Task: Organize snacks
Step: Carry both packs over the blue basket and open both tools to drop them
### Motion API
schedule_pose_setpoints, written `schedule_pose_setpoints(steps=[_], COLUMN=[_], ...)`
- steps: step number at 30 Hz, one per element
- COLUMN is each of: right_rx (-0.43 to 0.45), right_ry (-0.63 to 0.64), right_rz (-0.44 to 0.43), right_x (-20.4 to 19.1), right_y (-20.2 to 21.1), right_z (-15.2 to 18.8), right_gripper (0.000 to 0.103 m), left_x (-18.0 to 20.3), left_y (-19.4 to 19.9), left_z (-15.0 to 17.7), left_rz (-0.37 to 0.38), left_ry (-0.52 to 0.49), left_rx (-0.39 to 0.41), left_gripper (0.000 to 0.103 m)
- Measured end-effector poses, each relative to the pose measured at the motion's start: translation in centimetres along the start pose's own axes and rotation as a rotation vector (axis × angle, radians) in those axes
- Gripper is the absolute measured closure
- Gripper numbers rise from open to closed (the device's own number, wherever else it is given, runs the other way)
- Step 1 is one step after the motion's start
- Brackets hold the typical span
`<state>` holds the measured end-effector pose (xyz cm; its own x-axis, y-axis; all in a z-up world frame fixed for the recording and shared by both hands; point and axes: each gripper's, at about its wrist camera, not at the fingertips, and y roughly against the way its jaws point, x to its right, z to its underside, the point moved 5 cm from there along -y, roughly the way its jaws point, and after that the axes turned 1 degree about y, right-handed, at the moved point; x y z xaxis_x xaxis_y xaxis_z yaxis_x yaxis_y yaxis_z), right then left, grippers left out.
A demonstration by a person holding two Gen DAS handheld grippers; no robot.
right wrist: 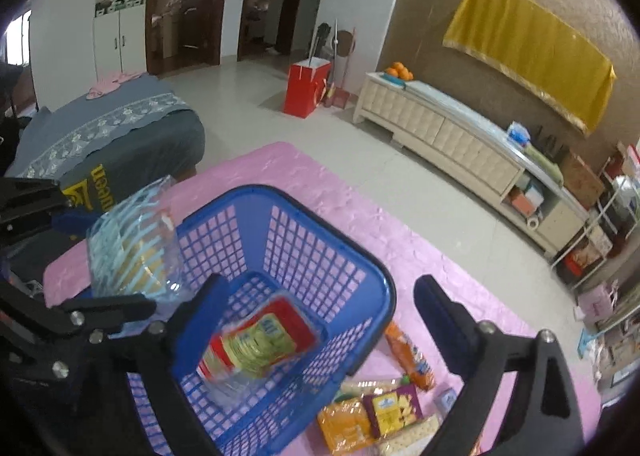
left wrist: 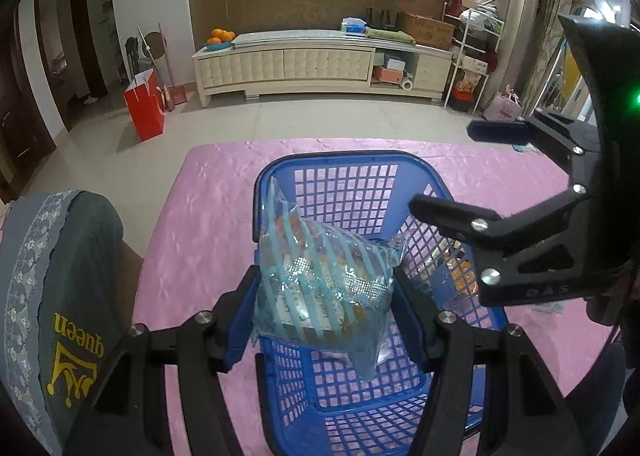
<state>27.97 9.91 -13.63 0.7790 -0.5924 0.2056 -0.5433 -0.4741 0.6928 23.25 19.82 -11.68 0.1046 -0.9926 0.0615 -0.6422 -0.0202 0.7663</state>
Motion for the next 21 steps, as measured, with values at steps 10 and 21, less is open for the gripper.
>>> schedule_pose_setpoints(steps=[10, 21], right_rx=[-0.047, -0.034], right_ry=[-0.099, -0.173], right_rz=[0.014, 0.015], right_x=[1.7, 3.9], right_y=[1.3, 1.8], right_z=[2.0, 3.3], right_gripper=[0.007, 0.007], left_x=[1.9, 2.3], left_y=[-0.4, -2.7], left_z=[0.0, -1.0], left_rz=[0.028, 0.049], left_ry=[-0.029, -0.011], left_rx=[-0.001, -0.029], left_gripper=[0.043, 0.039])
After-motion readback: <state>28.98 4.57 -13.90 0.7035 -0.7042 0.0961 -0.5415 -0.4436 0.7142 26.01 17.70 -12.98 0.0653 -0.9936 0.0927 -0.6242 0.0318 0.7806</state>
